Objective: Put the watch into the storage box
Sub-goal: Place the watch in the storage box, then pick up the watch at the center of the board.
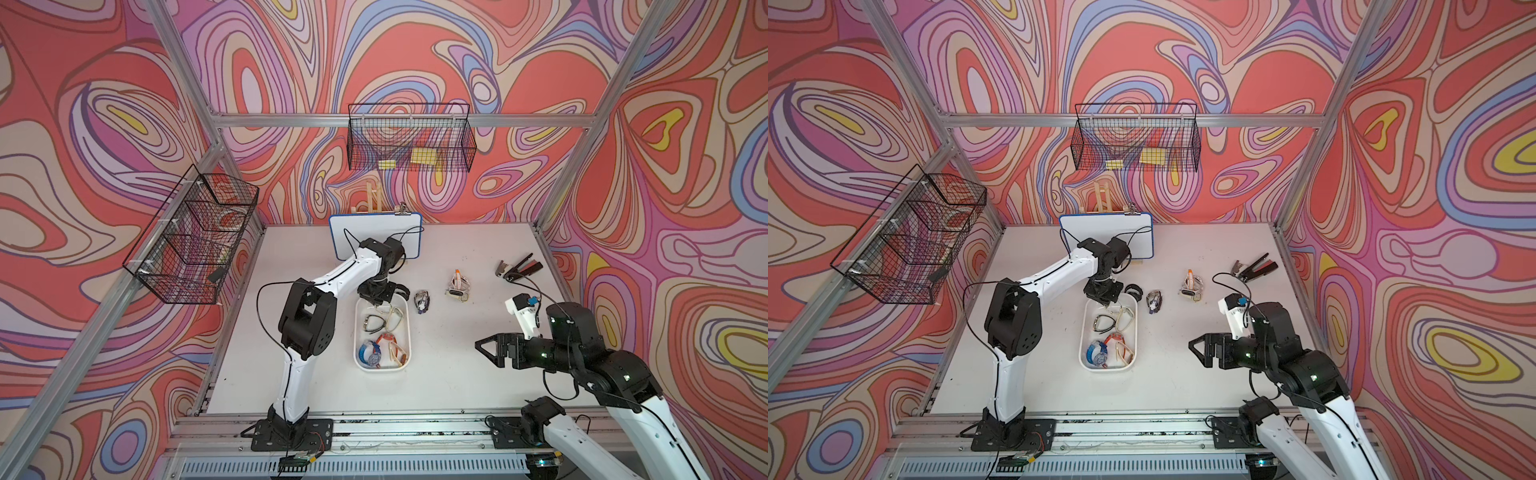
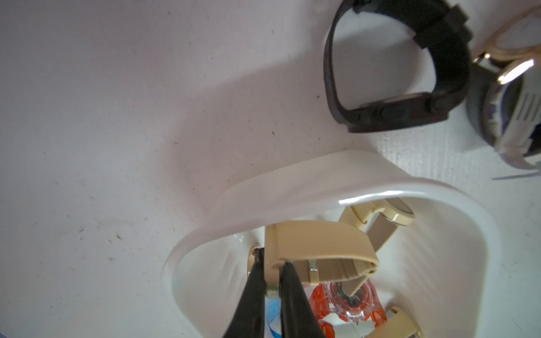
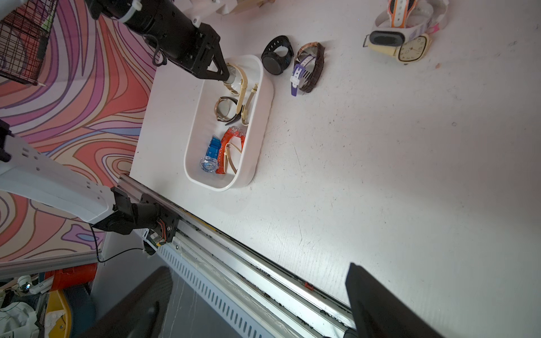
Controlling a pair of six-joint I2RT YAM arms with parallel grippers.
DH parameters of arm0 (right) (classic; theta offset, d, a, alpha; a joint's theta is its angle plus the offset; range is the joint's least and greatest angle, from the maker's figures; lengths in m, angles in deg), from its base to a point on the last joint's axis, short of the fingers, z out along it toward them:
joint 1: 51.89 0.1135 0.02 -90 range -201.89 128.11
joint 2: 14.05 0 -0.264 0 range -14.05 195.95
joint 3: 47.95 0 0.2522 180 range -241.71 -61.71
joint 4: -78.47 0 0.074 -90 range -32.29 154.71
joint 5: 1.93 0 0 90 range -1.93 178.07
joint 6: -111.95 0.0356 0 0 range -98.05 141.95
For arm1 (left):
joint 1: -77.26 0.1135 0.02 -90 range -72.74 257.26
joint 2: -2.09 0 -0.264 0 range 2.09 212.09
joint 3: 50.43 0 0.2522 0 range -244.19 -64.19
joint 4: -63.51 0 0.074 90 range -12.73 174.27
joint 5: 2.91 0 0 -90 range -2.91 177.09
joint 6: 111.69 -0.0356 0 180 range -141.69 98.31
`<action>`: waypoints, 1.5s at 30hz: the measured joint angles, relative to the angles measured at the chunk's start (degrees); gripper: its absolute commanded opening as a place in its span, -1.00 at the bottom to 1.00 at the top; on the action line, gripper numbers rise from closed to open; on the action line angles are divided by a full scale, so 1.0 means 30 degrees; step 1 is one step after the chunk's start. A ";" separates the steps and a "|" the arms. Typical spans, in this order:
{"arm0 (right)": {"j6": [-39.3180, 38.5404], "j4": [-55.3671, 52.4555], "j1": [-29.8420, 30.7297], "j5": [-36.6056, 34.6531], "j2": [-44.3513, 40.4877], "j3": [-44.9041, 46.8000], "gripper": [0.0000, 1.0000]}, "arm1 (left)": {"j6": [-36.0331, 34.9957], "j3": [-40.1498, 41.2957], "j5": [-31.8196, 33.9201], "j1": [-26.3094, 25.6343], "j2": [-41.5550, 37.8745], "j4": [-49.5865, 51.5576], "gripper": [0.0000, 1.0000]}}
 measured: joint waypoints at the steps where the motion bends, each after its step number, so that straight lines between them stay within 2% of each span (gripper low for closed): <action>1: 0.0015 -0.0007 0.0000 0.0000 -0.0015 0.0080 0.96 | 0.0000 -0.0124 -0.0095 0.0080 0.0095 0.0015 -0.97; 6: 0.0066 0.0029 0.0000 0.0000 -0.0051 0.0211 0.97 | -0.0007 -0.0648 -0.0189 0.0306 0.0780 0.0051 -0.97; 11: 0.0073 0.0168 0.0000 0.0000 -0.0153 0.0342 0.96 | -0.0007 -0.0663 -0.0189 0.0423 0.1188 0.0080 -0.88; 16: 0.0080 0.0255 0.0000 0.0000 -0.0182 0.0357 0.96 | 0.0015 -0.0517 -0.0109 0.0474 0.1188 0.0066 -0.64; 18: 0.0080 0.0262 0.0000 0.0000 -0.0204 0.0357 0.97 | -0.0007 -0.0459 -0.0022 0.0474 0.1188 0.0051 -0.33; 22: 0.0102 0.0255 0.0000 0.0000 -0.0313 0.0357 0.96 | 0.0153 -0.0335 0.0175 0.0474 0.1129 0.0058 -0.05; 26: 0.0189 0.0270 0.0000 0.0000 -0.0321 0.0357 0.96 | 0.0240 -0.0335 0.0248 0.0474 0.0729 0.0073 0.04; 29: 0.0321 0.0335 0.0000 -0.0007 -0.0321 0.0386 0.96 | 0.0372 -0.0328 0.0219 0.0466 0.0036 0.0066 0.23; 32: 0.0743 0.0619 0.0000 -0.0168 -0.0168 0.0685 0.96 | 0.0517 -0.0299 0.0000 0.0408 -0.1217 0.0000 0.33; 36: 0.2098 0.1552 0.0000 -0.1224 0.1166 0.1479 0.96 | 0.0546 0.0627 -0.0444 -0.0044 -0.4138 -0.1035 0.65; 39: 0.3424 0.2776 0.0000 -0.2222 0.2987 0.1953 0.96 | 0.0510 0.2521 -0.0962 -0.1035 -0.7606 -0.2477 0.75; 42: 0.4335 0.4131 0.0000 -0.3279 0.5202 0.1902 0.96 | 0.0510 0.4809 -0.1625 -0.2310 -1.1213 -0.3956 0.98; 45: 0.4823 0.5588 -0.0066 -0.4160 0.8051 0.1501 0.97 | 0.0561 0.7257 -0.2157 -0.3847 -1.4921 -0.5246 0.99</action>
